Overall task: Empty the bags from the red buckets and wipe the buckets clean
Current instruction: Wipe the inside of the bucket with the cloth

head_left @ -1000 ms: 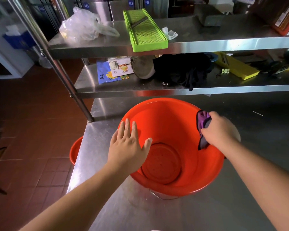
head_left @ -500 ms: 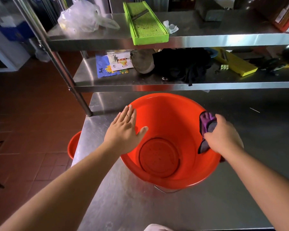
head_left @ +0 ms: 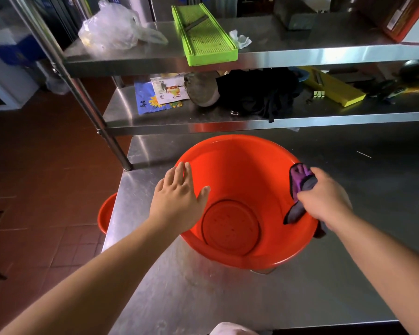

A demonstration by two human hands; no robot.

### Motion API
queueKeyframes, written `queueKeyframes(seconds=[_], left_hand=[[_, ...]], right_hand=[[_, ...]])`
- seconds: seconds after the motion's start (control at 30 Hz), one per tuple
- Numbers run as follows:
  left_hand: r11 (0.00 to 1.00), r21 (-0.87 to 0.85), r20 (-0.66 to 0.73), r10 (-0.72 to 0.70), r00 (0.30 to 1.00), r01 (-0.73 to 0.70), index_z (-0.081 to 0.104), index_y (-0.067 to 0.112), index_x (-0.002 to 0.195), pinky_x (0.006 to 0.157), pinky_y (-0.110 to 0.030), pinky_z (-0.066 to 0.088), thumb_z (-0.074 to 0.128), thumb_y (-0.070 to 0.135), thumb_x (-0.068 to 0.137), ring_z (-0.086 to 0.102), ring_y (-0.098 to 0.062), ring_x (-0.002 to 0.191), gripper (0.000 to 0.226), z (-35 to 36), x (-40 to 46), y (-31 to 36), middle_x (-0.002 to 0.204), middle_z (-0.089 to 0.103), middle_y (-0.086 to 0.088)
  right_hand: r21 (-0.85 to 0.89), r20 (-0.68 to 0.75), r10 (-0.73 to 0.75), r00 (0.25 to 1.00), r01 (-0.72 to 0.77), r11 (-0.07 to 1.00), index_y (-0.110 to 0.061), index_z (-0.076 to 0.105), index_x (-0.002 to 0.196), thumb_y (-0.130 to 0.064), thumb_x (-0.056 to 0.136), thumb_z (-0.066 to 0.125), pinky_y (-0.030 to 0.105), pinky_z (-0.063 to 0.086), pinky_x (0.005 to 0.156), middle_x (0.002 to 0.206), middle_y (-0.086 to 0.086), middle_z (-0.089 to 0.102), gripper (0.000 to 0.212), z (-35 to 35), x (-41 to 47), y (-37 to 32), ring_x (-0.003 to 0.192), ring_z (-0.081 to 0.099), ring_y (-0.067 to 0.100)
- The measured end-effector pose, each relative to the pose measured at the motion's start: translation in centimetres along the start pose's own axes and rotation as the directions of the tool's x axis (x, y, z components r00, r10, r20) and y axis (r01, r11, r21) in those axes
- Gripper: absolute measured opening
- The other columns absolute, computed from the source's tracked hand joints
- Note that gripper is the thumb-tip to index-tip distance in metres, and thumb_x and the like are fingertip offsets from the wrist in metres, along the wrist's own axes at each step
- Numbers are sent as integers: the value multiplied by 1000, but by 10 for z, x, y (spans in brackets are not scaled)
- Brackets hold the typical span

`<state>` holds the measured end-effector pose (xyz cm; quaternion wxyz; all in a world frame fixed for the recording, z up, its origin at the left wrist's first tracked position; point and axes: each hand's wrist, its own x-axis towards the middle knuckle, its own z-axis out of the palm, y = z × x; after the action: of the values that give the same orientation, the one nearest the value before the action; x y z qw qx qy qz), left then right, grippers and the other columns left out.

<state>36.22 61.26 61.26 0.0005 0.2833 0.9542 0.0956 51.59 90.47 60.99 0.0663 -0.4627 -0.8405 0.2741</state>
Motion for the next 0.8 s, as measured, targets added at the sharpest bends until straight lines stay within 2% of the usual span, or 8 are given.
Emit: queueKeyframes(seconds=[0.07, 0.17, 0.23, 0.4, 0.47, 0.53, 0.73, 0.8], left_hand=[[999, 16, -43, 32, 999, -31, 21, 9, 164, 125, -44, 22, 30, 66, 100, 18, -26, 157, 86, -3, 4, -1, 170, 24, -7], [990, 10, 32, 139, 990, -140, 12, 13, 167, 131, -38, 3, 29, 67, 101, -7, -19, 161, 87, -6, 19, -6, 176, 1, -4], [983, 27, 84, 181, 980, -184, 7, 13, 167, 131, -37, -5, 24, 69, 102, -17, -15, 159, 88, -3, 24, -7, 175, -9, -3], [988, 28, 61, 149, 987, -151, 9, 11, 167, 131, -36, -4, 21, 73, 99, -13, -14, 160, 92, 6, 21, -10, 175, -5, -6], [990, 20, 56, 138, 989, -139, 10, 11, 167, 131, -36, -3, 22, 73, 99, -12, -15, 160, 92, 7, 22, -10, 175, -4, -6], [991, 17, 47, 130, 990, -131, 11, 11, 166, 131, -36, -3, 22, 73, 99, -11, -14, 160, 92, 7, 22, -8, 175, -3, -5], [987, 58, 40, 149, 988, -151, 11, 11, 166, 131, -36, -2, 13, 75, 96, -14, -14, 160, 96, 10, 19, -9, 175, -6, -5], [986, 55, 41, 155, 987, -157, 10, 10, 167, 131, -36, -2, 16, 74, 98, -14, -14, 160, 94, 10, 18, -8, 175, -6, -5]], right_hand=[[-33, 22, -29, 999, 29, 999, -40, 43, 138, -25, 65, 68, 32, 45, 74, 124, 5, 66, 79, -3, 14, -7, 104, 64, 34], [-80, 64, -53, 997, 58, 995, -41, 42, 141, -26, 68, 69, 32, 45, 75, 132, 4, 62, 80, -5, 29, -18, 109, 61, 34], [-92, 70, -71, 995, 77, 993, -40, 43, 139, -25, 69, 69, 32, 43, 75, 130, 5, 63, 77, -6, 33, -20, 109, 61, 35], [-98, 51, -86, 995, 91, 991, -33, 42, 138, -19, 71, 69, 36, 47, 76, 129, 12, 58, 73, -2, 23, -14, 108, 60, 38], [-86, 40, -60, 997, 63, 994, -31, 39, 141, -18, 72, 68, 40, 51, 81, 132, 13, 56, 76, -3, 10, -10, 111, 59, 39], [-30, 23, -13, 1000, 13, 999, -29, 38, 144, -19, 72, 69, 41, 51, 86, 134, 14, 55, 79, -3, -10, -3, 114, 59, 39], [241, -55, 108, 993, -92, 966, -29, 38, 142, -21, 71, 73, 40, 48, 85, 133, 10, 55, 80, 15, -84, 24, 112, 59, 35], [269, -68, 124, 990, -101, 958, -30, 38, 143, -21, 71, 72, 40, 48, 85, 135, 9, 55, 80, 17, -85, 25, 114, 59, 34]])
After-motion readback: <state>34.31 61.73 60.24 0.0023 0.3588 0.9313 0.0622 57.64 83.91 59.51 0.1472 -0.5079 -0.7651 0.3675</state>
